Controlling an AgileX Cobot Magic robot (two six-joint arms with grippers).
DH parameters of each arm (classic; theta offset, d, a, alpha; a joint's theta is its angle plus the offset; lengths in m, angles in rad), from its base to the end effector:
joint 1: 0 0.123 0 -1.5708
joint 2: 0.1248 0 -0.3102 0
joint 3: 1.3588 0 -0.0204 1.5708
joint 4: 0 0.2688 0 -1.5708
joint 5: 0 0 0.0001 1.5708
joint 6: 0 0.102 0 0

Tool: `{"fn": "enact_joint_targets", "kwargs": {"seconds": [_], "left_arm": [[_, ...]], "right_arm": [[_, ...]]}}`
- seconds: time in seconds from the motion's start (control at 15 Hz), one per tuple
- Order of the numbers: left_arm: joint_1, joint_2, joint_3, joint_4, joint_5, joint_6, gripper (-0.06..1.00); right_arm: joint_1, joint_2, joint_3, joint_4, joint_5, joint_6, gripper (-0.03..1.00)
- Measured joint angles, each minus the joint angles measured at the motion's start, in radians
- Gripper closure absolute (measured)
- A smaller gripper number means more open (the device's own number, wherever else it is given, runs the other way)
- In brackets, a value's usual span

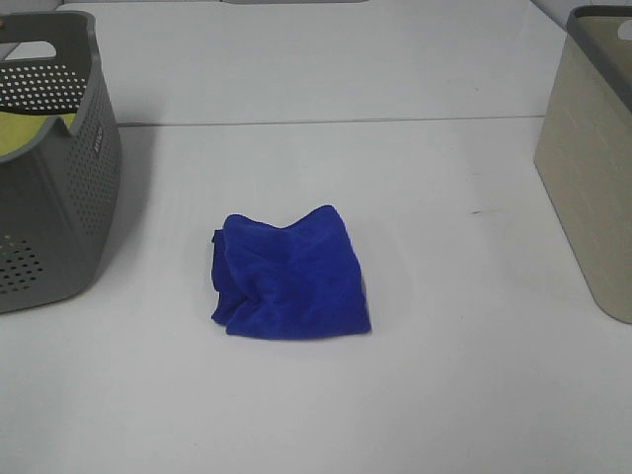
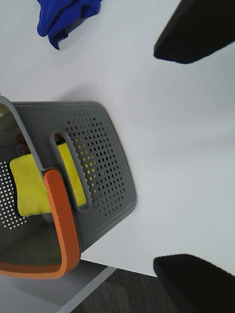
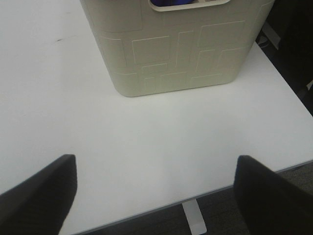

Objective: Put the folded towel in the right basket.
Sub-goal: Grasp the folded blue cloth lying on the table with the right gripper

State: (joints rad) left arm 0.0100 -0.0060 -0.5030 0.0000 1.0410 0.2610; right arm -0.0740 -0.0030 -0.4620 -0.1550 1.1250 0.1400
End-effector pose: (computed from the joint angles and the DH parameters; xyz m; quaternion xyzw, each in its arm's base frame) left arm -0.0050 -0.0001 0.2836 0.1059 0.8390 0.0721 0.5288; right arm -0.0057 -0.0138 0.2646 0.0976 0.8700 -0.0615 0.4794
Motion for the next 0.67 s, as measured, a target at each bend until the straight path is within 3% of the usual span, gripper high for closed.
{"fn": "enact_joint_targets", "kwargs": {"seconds": [0.67], "left_arm": [[0.000,0.000,0.000,0.000,0.000,0.000,-0.04]], "right_arm": [[0.000,0.000,0.000,0.010,0.000,-0.007,0.12]]}}
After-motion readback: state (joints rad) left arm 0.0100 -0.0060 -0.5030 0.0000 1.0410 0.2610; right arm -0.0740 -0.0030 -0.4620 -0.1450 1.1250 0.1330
